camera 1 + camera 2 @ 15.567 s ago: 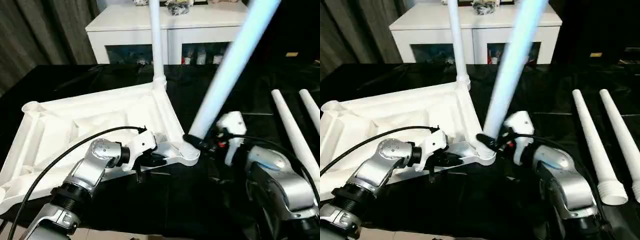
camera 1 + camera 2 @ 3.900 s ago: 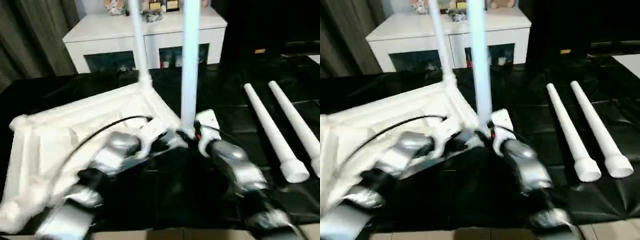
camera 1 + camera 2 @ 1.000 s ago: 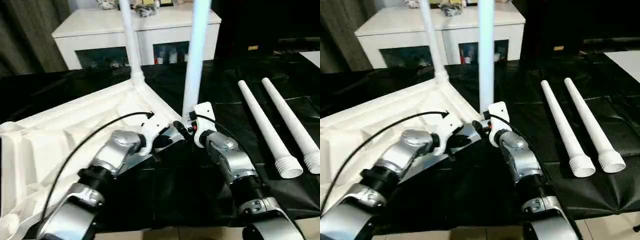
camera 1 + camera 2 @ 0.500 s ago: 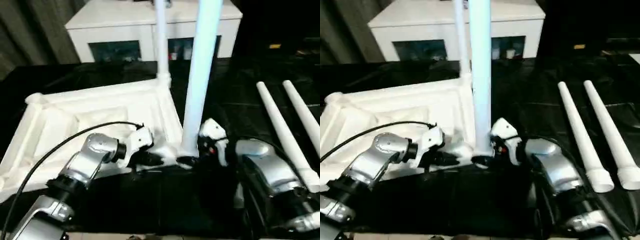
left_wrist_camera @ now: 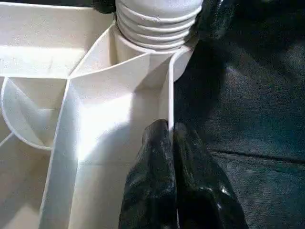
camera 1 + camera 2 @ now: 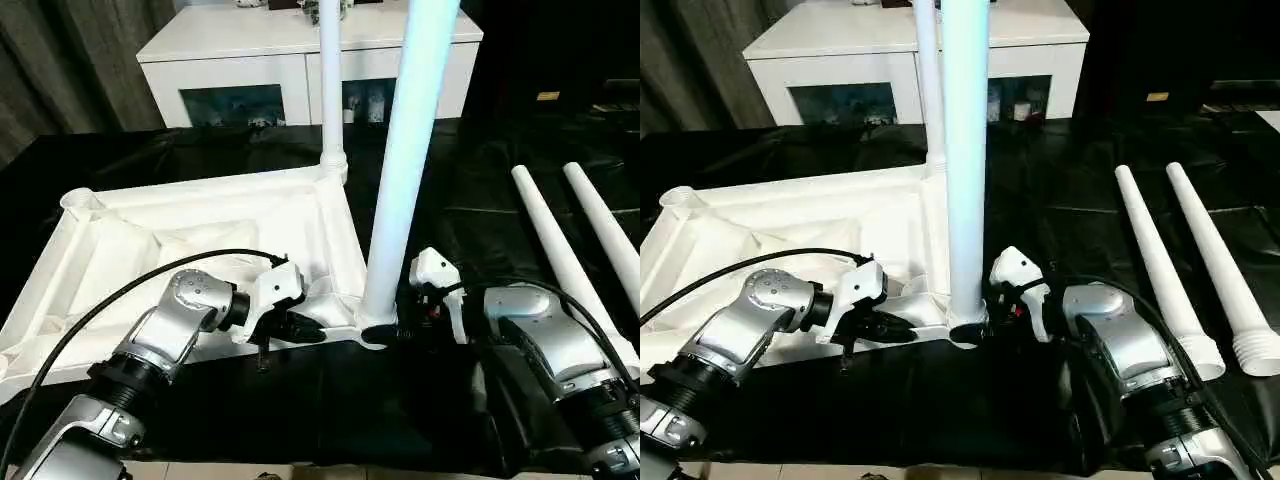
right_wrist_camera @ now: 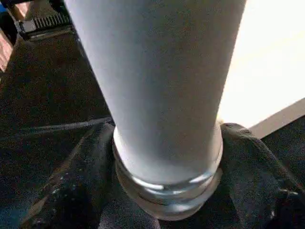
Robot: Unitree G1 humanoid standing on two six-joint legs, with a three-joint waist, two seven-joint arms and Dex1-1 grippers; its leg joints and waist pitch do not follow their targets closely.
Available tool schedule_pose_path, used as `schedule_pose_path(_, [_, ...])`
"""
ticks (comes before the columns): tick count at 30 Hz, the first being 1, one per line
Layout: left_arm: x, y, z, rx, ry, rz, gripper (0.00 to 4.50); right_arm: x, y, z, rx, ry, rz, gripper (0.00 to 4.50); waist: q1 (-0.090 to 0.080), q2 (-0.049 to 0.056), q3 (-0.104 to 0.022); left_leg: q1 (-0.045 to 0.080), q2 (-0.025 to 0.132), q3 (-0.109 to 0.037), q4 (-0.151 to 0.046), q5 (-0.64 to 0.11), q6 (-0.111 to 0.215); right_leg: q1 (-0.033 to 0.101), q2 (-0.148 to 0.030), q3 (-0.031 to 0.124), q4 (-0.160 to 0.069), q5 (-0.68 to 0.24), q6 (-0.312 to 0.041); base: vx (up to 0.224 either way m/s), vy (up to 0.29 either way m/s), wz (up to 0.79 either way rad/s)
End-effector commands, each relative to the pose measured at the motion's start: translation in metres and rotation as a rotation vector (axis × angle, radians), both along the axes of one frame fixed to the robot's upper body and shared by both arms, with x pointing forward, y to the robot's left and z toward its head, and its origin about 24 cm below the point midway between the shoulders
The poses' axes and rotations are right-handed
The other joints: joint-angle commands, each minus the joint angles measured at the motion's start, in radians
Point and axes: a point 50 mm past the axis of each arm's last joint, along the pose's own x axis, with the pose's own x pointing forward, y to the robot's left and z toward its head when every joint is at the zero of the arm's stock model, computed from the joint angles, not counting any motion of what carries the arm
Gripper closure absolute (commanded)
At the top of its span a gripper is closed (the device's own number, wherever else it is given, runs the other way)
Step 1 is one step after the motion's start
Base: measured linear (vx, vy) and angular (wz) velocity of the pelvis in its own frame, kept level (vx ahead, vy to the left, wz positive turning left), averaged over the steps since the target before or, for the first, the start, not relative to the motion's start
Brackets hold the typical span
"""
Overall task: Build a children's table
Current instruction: Rotate leg to tighten
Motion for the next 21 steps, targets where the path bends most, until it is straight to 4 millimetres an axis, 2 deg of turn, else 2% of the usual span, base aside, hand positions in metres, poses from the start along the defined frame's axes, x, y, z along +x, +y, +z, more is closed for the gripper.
schedule_pose_path(1, [-0.004, -0.005, 0.0, -0.006, 0.017, -0.041, 4.5, -0.001, 0.006, 0.005, 0.028, -0.014, 0.014, 1.47, -0.002, -0.009, -0.071, 0.022, 0.068, -0.032, -0.074, -0.223, 0.057, 0.045, -0.058, 0.037, -0.051, -0.138, -0.265, 0.0, 0.0, 0.0])
schedule_pose_path(11, [-0.005, -0.003, -0.002, 0.003, 0.021, -0.03, 4.5, -0.002, 0.008, 0.002, 0.043, -0.002, 0.005, 1.74, -0.003, -0.009, -0.07, 0.022, 0.068, -0.033, -0.074, -0.228, 0.054, 0.045, -0.057, 0.037, -0.053, -0.159, -0.262, 0.0, 0.0, 0.0])
schedule_pose_path(14, [-0.002, -0.003, -0.003, 0.011, 0.0, -0.013, 4.5, -0.001, 0.008, 0.002, 0.054, 0.001, -0.011, 1.75, -0.003, -0.006, -0.071, 0.024, 0.067, -0.033, -0.074, -0.235, 0.049, 0.045, -0.056, 0.037, -0.053, -0.163, -0.26, 0.0, 0.0, 0.0])
schedule_pose_path(18, [0.007, -0.007, -0.003, 0.019, -0.059, 0.052, 4.5, 0.0, 0.009, 0.001, 0.038, -0.018, -0.046, 1.76, -0.006, -0.007, -0.067, 0.025, 0.066, -0.032, -0.075, -0.271, 0.035, 0.041, -0.056, 0.038, -0.061, -0.212, -0.251, 0.0, 0.0, 0.0])
schedule_pose_path(19, [0.011, -0.009, -0.002, 0.014, -0.074, 0.066, 4.5, 0.002, 0.01, 0.0, 0.026, -0.03, -0.071, 1.76, -0.004, -0.009, -0.066, 0.031, 0.066, -0.031, -0.076, -0.29, 0.025, 0.038, -0.056, 0.039, -0.064, -0.236, -0.245, 0.0, 0.0, 0.0])
schedule_pose_path(20, [0.011, -0.009, -0.002, 0.014, -0.074, 0.066, 4.5, 0.002, 0.01, 0.0, 0.026, -0.03, -0.071, 1.76, -0.005, -0.008, -0.064, 0.031, 0.066, -0.031, -0.076, -0.299, 0.02, 0.036, -0.056, 0.04, -0.066, -0.25, -0.242, 0.0, 0.0, 0.0])
schedule_pose_path(21, [0.011, -0.012, -0.001, 0.002, -0.075, 0.058, 4.5, 0.002, 0.011, -0.002, 0.009, -0.048, -0.091, 1.76, -0.007, -0.005, -0.064, 0.029, 0.065, -0.034, -0.079, -0.316, 0.009, 0.04, -0.058, 0.04, -0.066, -0.282, -0.231, 0.0, 0.0, 0.0])
